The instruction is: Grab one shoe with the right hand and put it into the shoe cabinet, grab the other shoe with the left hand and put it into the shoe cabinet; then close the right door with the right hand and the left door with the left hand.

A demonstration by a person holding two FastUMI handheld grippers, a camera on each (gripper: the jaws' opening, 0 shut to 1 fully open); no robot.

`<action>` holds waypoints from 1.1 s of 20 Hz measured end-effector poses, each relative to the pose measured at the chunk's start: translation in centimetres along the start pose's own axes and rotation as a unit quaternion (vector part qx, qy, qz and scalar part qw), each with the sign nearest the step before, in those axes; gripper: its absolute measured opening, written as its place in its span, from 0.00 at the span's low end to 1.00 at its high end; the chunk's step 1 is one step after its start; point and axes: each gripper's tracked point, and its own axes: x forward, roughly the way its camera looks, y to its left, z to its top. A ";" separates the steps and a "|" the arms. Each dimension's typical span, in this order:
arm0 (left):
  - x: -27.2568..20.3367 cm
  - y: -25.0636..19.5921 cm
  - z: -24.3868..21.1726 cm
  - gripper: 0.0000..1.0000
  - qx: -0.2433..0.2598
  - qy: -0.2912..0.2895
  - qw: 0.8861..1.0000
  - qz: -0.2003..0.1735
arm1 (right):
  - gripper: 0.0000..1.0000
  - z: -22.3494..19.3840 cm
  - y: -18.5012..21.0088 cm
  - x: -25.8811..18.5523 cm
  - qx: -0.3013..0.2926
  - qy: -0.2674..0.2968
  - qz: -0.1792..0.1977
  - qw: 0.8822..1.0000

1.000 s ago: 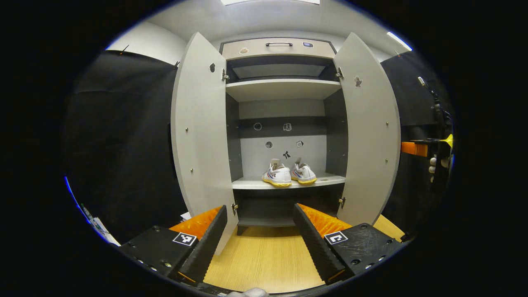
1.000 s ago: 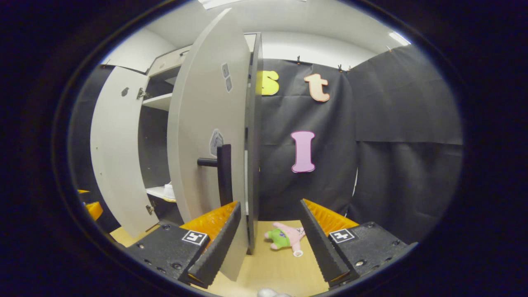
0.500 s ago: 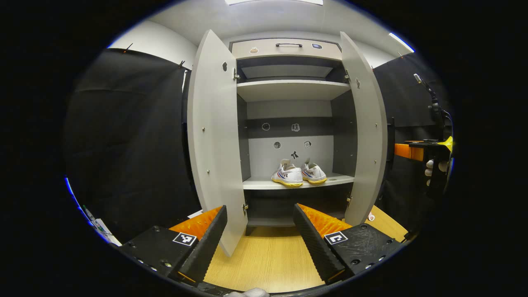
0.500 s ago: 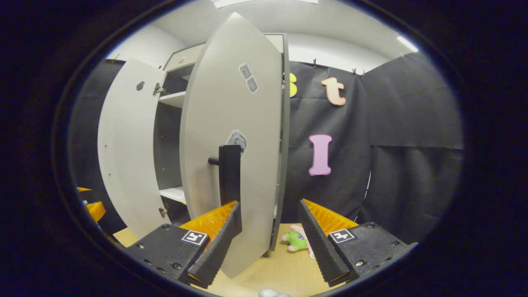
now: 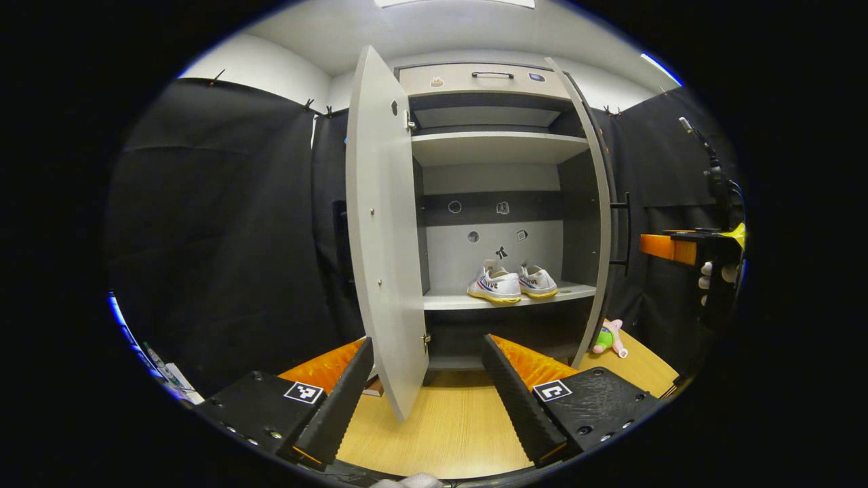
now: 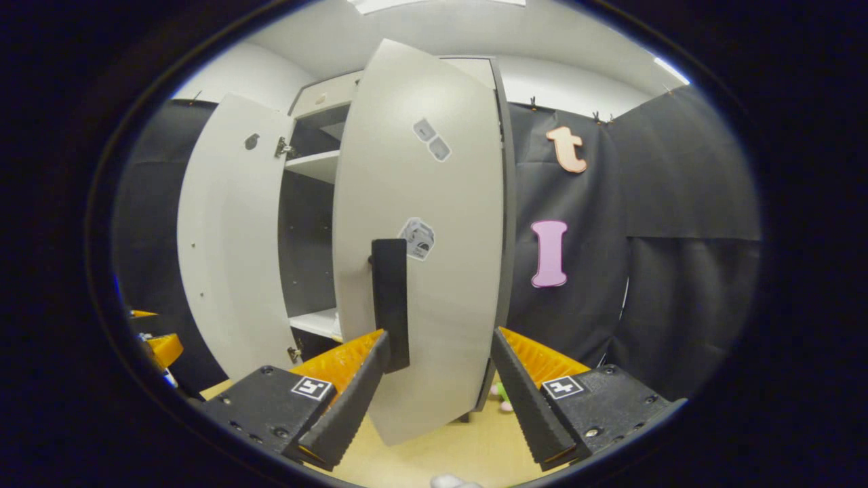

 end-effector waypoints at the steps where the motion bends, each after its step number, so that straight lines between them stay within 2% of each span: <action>1: 0.0 0.4 0.0 0.96 -0.001 -0.001 1.000 -0.001 | 0.98 -0.2 0.5 -0.4 -0.002 0.003 0.001 1.000; 8: 0.6 6.3 0.9 0.96 -0.001 -0.015 1.000 0.020 | 0.98 -3.0 4.7 -3.9 -0.003 0.032 0.006 0.999; 9: 0.8 7.4 1.0 0.96 0.003 -0.018 1.000 0.025 | 0.95 -3.4 5.2 -4.4 -0.003 0.035 0.004 0.999; 10: 1.1 8.6 1.4 0.96 0.007 -0.021 0.999 0.031 | 0.98 -3.7 5.9 -5.0 -0.003 0.039 0.004 0.999; 18: 7.1 17.6 3.5 0.96 0.018 -0.032 0.996 0.076 | 0.98 -6.7 8.8 -9.0 0.013 0.065 -0.022 0.998; 21: 9.6 18.5 4.2 0.96 0.010 -0.039 0.997 0.073 | 0.95 -7.5 9.0 -10.3 0.017 0.074 -0.037 0.996; 22: 10.4 18.1 4.4 0.96 0.007 -0.041 0.997 0.063 | 0.98 -7.7 9.0 -10.7 0.018 0.077 -0.042 0.996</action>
